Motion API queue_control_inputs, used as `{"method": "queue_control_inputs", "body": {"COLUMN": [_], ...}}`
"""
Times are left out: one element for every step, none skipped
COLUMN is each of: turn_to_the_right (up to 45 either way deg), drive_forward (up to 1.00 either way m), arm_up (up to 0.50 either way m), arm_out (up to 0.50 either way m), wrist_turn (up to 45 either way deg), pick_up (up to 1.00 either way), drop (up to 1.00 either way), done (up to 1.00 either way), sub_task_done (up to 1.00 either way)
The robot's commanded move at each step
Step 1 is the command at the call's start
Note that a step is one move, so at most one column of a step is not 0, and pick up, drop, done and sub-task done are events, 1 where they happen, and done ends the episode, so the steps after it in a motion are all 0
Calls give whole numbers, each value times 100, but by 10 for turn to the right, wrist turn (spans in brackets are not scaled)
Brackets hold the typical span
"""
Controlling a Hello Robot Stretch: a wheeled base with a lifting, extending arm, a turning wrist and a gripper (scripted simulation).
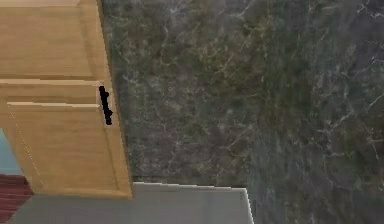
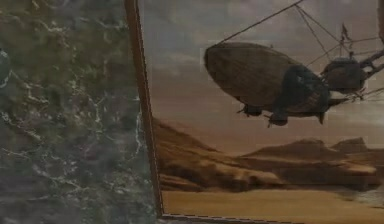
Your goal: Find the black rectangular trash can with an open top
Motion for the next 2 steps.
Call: {"method": "queue_control_inputs", "body": {"turn_to_the_right": [-390, 0], "drive_forward": [0, 50], "arm_up": [0, 0], "arm_out": [0, 0], "wrist_turn": [0, 0], "pick_up": [0, 0], "drop": [0, 0], "done": [0, 0], "sub_task_done": [0, 0]}}
